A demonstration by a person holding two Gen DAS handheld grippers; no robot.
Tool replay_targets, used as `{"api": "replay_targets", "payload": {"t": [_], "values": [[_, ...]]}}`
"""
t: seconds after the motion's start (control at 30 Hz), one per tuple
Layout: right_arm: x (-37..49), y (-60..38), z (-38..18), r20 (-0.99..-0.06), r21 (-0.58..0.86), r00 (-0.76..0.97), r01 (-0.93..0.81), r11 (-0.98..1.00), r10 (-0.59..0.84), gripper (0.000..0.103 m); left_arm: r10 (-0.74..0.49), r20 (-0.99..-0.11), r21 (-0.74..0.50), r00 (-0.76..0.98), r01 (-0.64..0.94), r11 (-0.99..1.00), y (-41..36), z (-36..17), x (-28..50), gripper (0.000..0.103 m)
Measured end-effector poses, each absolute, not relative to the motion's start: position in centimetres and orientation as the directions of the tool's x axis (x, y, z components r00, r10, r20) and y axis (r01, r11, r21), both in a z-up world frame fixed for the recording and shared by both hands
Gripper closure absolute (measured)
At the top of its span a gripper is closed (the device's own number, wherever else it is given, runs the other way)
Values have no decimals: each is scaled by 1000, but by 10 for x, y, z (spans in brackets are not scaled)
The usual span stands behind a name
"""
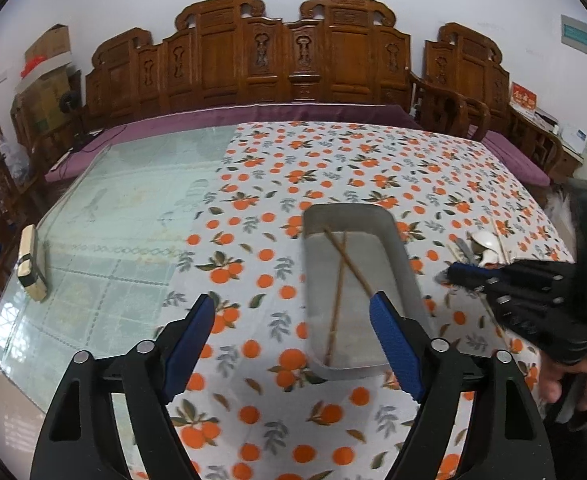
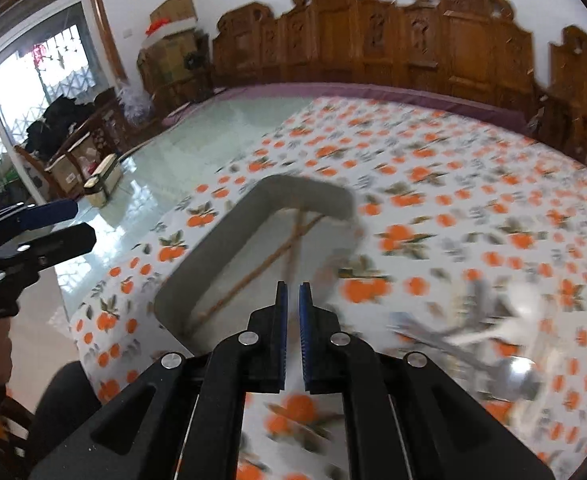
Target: Organize utensils
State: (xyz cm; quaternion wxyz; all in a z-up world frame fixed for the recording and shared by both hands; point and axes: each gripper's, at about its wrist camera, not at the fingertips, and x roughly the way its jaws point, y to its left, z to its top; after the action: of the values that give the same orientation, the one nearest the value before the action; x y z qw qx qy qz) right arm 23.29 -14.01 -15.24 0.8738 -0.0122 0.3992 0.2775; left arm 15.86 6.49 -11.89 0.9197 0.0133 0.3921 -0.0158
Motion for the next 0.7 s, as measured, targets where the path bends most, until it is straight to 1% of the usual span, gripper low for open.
{"api": "replay_targets", "payload": {"t": [0.23,0.4,0.43,0.47,0.5,0.63,0.7], "values": [[222,-229,-147,-714,109,600,-414,904,361,95,-83,-728,-19,681,101,995,20,-127,164,24],[226,-285,-157,-725,99,617,-345,933,305,95,-126,-734,-33,667,150,988,-15,-135,170,24],[226,-290,-160,-726,102,617,-340,935,304,92,-131,-736,-32,664,159,987,-21,-137,171,24],[227,-297,-163,-724,106,620,-330,938,301,84,-134,-737,-32,662,164,986,-26,-138,171,24],[228,-302,-167,-724,115,620,-324,939,303,80,-138,-740,-32,659,170,985,-31,-140,172,24],[239,-315,-183,-733,153,603,-307,939,316,79,-146,-747,-26,649,191,981,-46,-146,171,24],[244,-312,-189,-739,157,593,-313,937,322,76,-150,-748,-25,647,198,980,-51,-147,170,24]]}}
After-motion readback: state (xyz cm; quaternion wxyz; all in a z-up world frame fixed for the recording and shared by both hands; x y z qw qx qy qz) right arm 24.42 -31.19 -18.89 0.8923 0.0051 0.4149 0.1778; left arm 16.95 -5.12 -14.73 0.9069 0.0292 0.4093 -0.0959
